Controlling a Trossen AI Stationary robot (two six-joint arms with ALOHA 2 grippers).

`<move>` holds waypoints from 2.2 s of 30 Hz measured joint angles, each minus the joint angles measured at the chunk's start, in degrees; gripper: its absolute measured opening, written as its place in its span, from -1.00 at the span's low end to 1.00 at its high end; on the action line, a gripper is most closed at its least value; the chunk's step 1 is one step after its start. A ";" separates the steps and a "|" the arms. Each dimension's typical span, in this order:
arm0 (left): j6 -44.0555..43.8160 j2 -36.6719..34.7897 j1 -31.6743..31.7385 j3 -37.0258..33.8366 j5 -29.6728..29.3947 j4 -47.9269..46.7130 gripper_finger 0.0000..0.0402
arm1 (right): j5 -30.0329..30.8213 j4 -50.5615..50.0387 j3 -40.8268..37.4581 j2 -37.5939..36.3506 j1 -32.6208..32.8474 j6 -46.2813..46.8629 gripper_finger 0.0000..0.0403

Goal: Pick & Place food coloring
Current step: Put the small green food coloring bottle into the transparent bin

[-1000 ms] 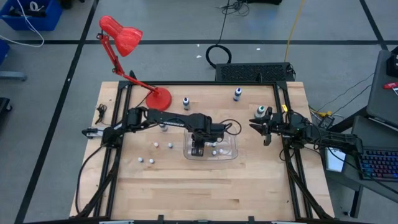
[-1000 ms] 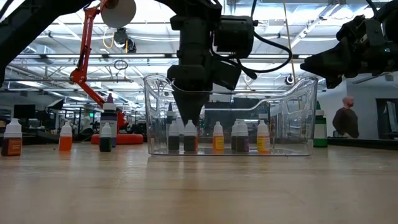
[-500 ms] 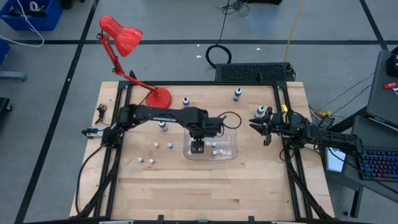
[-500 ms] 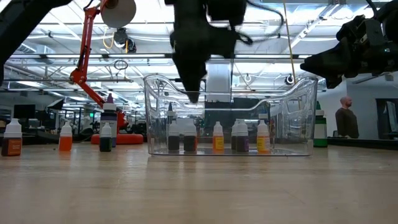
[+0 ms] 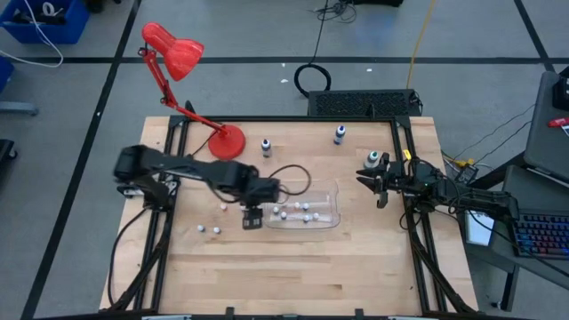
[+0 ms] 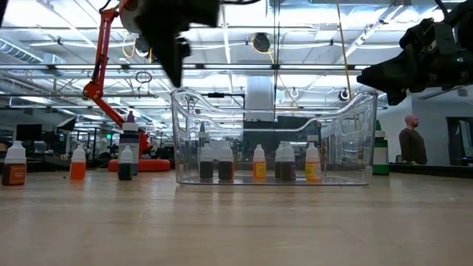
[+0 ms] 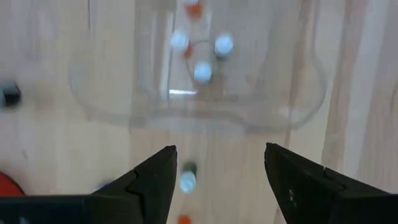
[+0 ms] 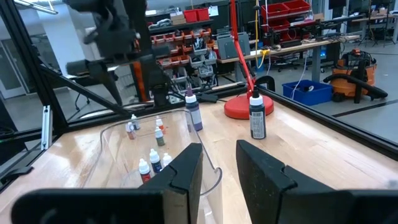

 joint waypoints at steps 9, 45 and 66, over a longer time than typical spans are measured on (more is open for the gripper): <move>-9.56 -7.89 -0.16 -18.87 -1.51 9.91 0.18 | 0.01 0.00 -0.02 0.00 -0.02 -0.01 -0.56; -16.08 -6.80 -0.12 -31.04 -4.55 21.06 0.19 | 0.01 0.00 -0.02 0.00 0.00 -0.01 -0.56; -16.21 -6.80 -0.10 -31.02 -4.61 22.85 0.19 | 0.01 0.00 -0.01 0.00 -0.02 0.00 -0.56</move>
